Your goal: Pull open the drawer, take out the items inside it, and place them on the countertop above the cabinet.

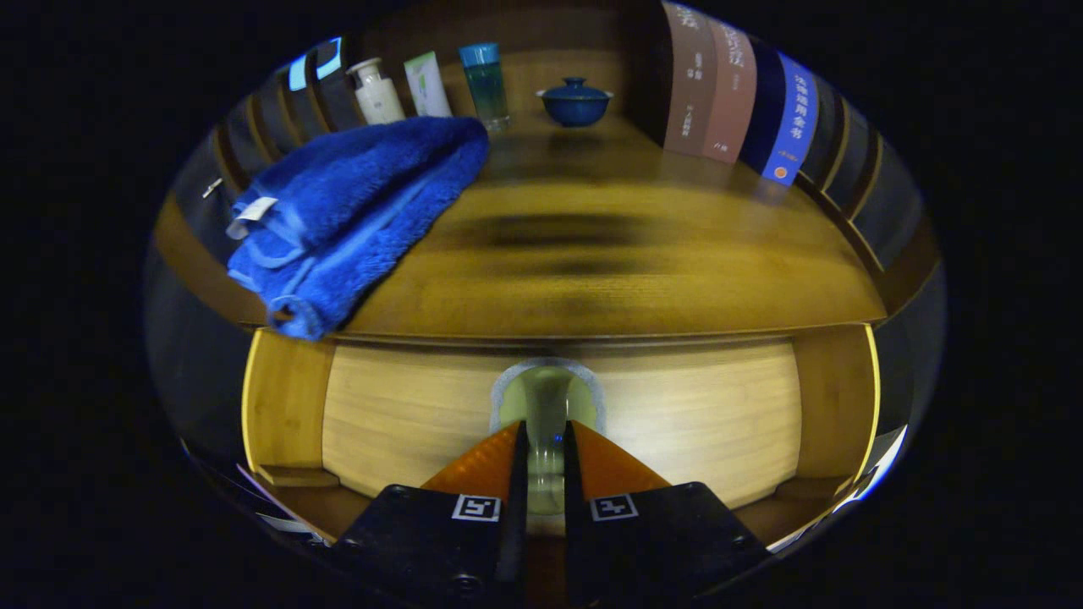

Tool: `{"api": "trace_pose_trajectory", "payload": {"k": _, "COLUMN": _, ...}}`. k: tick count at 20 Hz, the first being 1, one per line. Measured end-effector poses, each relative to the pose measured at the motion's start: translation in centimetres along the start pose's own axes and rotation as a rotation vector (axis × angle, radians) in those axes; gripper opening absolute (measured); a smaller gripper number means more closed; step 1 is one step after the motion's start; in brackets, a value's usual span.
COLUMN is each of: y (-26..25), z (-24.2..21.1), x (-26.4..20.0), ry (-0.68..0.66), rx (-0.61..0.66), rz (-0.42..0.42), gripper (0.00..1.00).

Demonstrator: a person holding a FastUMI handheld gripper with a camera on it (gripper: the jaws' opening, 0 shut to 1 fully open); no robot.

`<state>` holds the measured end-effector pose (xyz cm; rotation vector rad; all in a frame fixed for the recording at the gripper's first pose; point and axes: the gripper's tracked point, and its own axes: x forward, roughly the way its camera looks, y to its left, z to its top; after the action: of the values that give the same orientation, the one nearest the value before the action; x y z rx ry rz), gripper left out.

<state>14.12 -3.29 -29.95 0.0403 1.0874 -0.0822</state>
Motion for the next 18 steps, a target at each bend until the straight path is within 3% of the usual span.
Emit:
{"api": "trace_pose_trajectory", "payload": {"k": 5, "y": -0.1, "z": 1.0, "x": -6.8, "ry": -0.162, "rx": 0.012, "rz": 0.038, "gripper": 0.23}}
{"api": "trace_pose_trajectory", "payload": {"k": 9, "y": -0.3, "z": 4.9, "x": -10.1, "ry": -0.304, "rx": 0.032, "rz": 0.044, "gripper": 0.23}}
{"api": "trace_pose_trajectory", "payload": {"k": 12, "y": 0.0, "z": 8.8, "x": -10.0, "ry": -0.334, "rx": 0.043, "rz": 0.063, "gripper": 0.23}}
{"api": "trace_pose_trajectory", "payload": {"k": 18, "y": -0.1, "z": 15.9, "x": -5.1, "ry": -0.296, "rx": 0.081, "rz": 0.078, "gripper": 0.23}}
